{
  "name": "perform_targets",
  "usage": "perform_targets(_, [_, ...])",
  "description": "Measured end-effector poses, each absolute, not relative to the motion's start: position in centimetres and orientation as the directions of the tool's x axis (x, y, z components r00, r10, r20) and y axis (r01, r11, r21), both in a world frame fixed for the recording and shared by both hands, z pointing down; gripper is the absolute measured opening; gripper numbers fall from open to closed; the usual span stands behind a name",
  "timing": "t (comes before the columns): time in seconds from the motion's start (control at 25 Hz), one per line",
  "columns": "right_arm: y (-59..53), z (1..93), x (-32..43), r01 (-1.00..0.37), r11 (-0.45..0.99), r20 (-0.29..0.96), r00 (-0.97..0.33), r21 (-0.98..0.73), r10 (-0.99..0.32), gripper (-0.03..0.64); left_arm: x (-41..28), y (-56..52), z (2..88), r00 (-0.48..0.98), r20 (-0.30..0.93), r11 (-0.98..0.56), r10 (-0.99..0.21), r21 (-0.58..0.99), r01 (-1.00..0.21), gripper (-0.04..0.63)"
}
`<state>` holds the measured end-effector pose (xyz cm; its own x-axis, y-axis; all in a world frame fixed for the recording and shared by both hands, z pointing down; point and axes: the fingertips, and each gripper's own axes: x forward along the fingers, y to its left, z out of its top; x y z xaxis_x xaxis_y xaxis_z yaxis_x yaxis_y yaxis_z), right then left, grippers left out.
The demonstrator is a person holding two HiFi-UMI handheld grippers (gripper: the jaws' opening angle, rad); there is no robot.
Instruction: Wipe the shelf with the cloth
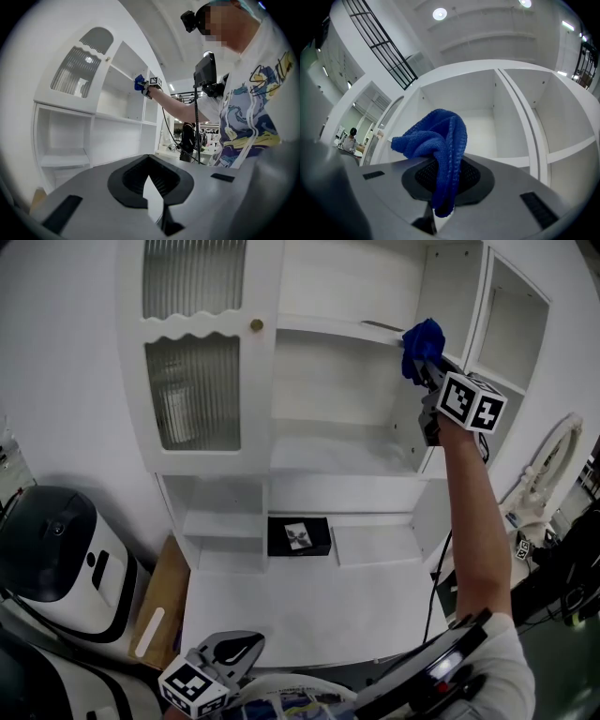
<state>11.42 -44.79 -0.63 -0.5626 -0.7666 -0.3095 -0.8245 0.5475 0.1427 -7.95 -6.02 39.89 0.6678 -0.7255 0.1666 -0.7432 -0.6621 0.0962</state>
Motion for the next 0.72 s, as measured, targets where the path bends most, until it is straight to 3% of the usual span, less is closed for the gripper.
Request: perform_targets(0.72, [-41.5, -0.7, -1.6, -0.751, 0.63, -0.275, -0.659, 0.195, -0.7, 0.067, -13.3, -2.4, 40.4, 0.609, 0.121, -0.599, -0.784, 0.113, -0.793, 0.003])
